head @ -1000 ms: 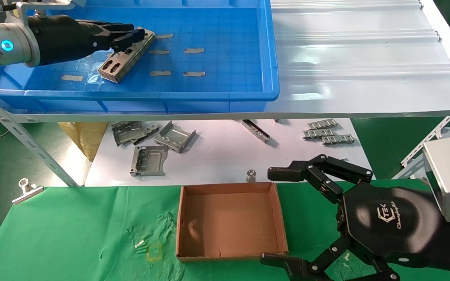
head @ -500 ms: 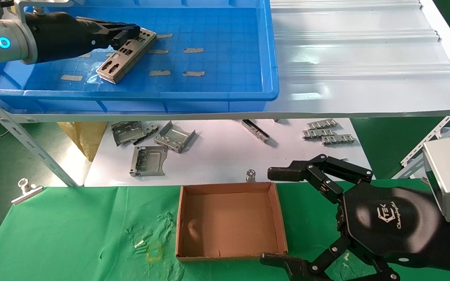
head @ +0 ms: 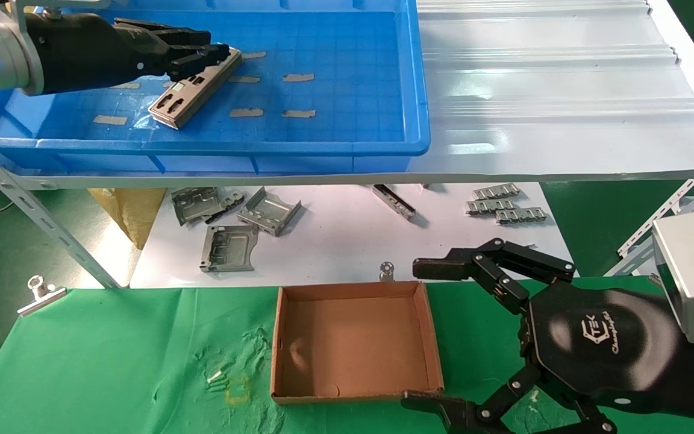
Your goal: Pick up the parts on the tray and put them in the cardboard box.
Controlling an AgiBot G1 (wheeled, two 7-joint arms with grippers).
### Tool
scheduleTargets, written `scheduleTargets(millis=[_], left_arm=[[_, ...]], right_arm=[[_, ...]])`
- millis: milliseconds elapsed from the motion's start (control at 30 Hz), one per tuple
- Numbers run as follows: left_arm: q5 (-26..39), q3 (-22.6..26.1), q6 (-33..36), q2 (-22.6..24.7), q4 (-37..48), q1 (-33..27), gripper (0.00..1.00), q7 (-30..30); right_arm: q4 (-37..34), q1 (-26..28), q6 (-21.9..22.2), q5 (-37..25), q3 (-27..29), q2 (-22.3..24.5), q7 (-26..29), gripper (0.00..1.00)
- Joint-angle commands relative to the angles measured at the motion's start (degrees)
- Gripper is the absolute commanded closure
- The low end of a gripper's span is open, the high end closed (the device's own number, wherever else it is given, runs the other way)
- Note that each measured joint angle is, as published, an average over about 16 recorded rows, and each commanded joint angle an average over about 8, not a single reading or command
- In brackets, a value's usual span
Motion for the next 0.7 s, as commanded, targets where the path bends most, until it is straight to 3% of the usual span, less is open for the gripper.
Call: scheduleTargets(millis=[33,267,700], left_arm=[[0.05,0.05,1.48,-0.3,0.08,-0.12,0.0,0.06],[1.18,0.86,6.2,-1.55,0.19,-0.75,0.0,0.59],[1.39,0.99,4.42,-1.4,0.99,-0.78,0.0,1.94]], right_arm=[[0.0,0.0,0.0,0.0,0.0,0.0,0.0,0.0],[0.0,0.0,0.01,0.01,-0.02,0.01,-0.01,0.0],[0.0,0.01,0.02,0.03,-0.05,0.02,-0.02,0.0]])
